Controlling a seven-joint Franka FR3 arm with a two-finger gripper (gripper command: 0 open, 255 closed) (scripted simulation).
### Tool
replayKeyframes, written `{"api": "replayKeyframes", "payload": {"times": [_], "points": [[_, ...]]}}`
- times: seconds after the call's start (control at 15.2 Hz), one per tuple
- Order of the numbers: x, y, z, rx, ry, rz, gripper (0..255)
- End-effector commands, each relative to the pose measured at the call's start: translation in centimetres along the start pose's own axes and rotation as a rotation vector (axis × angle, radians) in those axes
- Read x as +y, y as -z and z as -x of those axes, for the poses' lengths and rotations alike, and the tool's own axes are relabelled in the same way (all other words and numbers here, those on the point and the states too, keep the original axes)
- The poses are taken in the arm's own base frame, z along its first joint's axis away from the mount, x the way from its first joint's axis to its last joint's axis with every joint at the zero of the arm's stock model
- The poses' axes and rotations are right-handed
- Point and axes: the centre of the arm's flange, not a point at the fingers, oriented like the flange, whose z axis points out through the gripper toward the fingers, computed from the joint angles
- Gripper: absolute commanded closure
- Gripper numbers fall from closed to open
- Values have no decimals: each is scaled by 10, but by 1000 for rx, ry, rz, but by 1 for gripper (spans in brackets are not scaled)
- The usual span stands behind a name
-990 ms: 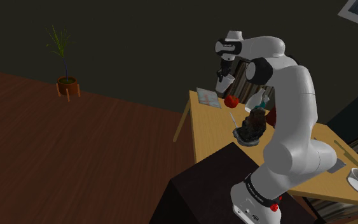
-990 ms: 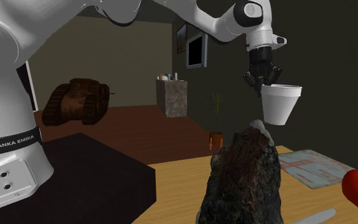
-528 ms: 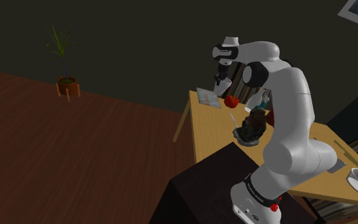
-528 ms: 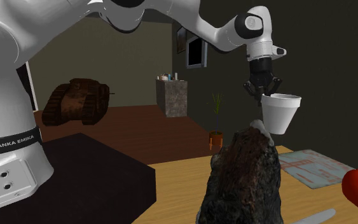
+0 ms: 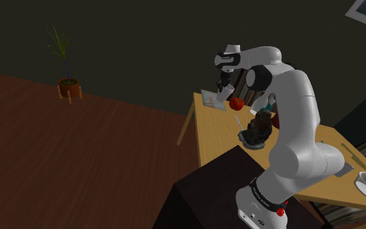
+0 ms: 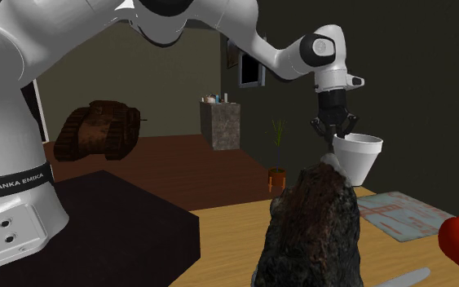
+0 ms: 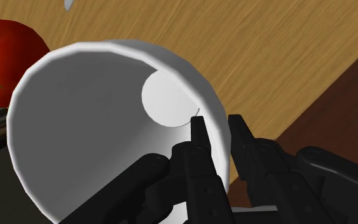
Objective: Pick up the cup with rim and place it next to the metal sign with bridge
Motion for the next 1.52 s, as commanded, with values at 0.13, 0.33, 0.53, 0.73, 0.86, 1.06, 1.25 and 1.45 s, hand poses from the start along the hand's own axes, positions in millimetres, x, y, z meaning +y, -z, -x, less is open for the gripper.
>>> {"api": "replayKeyframes", "payload": {"times": [0.13,0.33,0.53,0.73,0.86,1.06,1.25,1.45], "points": [[-4,-21,-2,1,0,1,255],[-7,-36,-3,1,0,1,255],[-10,-52,-5,1,0,1,255],[-12,-67,-6,1,0,1,255],[-14,-78,-7,1,0,1,255],[-17,-93,-9,1,0,1,255],[-20,-109,-10,1,0,1,255],[-21,-115,-11,1,0,1,255]]}}
